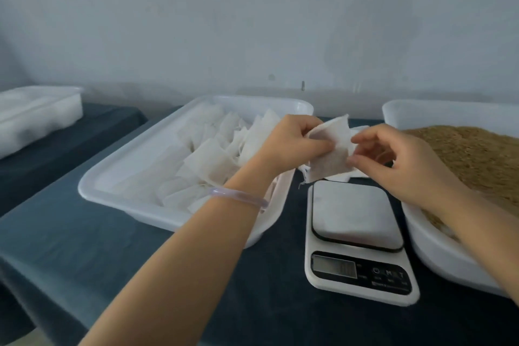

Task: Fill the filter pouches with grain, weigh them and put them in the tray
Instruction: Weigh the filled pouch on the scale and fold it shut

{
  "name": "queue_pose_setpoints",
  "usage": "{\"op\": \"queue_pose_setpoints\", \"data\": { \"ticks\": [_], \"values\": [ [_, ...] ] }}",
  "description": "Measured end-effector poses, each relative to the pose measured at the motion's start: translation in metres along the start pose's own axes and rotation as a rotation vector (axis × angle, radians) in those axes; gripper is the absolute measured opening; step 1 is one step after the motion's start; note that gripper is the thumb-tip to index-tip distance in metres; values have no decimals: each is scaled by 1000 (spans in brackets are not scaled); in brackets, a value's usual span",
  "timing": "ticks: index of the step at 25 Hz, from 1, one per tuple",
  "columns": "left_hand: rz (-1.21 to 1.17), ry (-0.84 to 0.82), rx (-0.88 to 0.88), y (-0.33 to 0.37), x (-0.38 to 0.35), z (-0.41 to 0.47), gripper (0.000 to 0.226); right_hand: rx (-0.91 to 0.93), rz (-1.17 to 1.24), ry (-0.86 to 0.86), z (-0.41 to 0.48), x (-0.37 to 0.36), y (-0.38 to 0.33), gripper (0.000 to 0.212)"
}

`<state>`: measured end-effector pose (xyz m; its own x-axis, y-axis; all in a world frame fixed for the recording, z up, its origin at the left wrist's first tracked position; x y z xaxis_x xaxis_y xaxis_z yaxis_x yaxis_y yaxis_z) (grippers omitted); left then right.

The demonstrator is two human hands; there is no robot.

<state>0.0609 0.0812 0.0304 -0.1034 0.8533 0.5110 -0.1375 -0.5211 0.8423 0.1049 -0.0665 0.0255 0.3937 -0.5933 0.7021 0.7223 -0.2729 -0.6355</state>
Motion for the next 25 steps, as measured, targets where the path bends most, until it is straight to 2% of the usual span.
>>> {"op": "queue_pose_setpoints", "data": {
  "ticks": [2, 4, 7, 8, 10, 12, 14, 15, 17, 19, 21, 23, 25],
  "values": [
    [-6, 2, 3, -1, 2, 0, 34, 24, -69, -44, 8, -8, -7, 26],
    [-122, 66, 27, -8, 16, 1, 27, 27, -105, -108, 19, -17, -11, 41],
    [-227, 343, 135, -29, 49, -4, 12, -1, -150, -182, 28, -26, -9, 61],
    [-173, 436, 208, -36, 57, -9, 7, -9, -161, -190, 29, -26, -8, 61],
    [141, 555, 364, -41, 72, -18, 6, -26, -167, -196, 28, -26, -2, 56],
    [404, 500, 457, -47, 73, -17, 1, -51, -148, -188, 24, -25, 5, 50],
    [560, 322, 579, -59, 61, -12, 7, -60, -114, -172, 18, -23, 8, 44],
    [587, 235, 612, -64, 54, -10, 7, -64, -100, -165, 16, -21, 9, 41],
    [474, 147, 624, -72, 47, -11, 5, -78, -78, -158, 15, -19, 10, 37],
    [367, 193, 626, -75, 54, -16, 13, -88, -66, -164, 15, -21, 10, 34],
    [423, 217, 671, -77, 62, -20, 20, -91, -59, -187, 13, -24, 11, 31],
    [505, 170, 735, -79, 65, -24, 15, -94, -48, -192, 12, -24, 12, 28],
    [569, 215, 759, -76, 77, -29, 8, -98, -26, -173, 12, -22, 13, 25]
  ]
}}
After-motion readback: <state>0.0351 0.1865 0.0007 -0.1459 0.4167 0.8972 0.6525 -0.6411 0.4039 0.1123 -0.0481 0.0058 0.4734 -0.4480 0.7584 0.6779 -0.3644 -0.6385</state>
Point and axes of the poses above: each hand's wrist, its own z-axis towards the middle knuckle, its own x-axis out of the back of the hand, y = z × x, the point moved 8 cm from there along z, towards the middle knuckle, and after that the axes turned 13 degrees about -y, right-handed, at the moved point
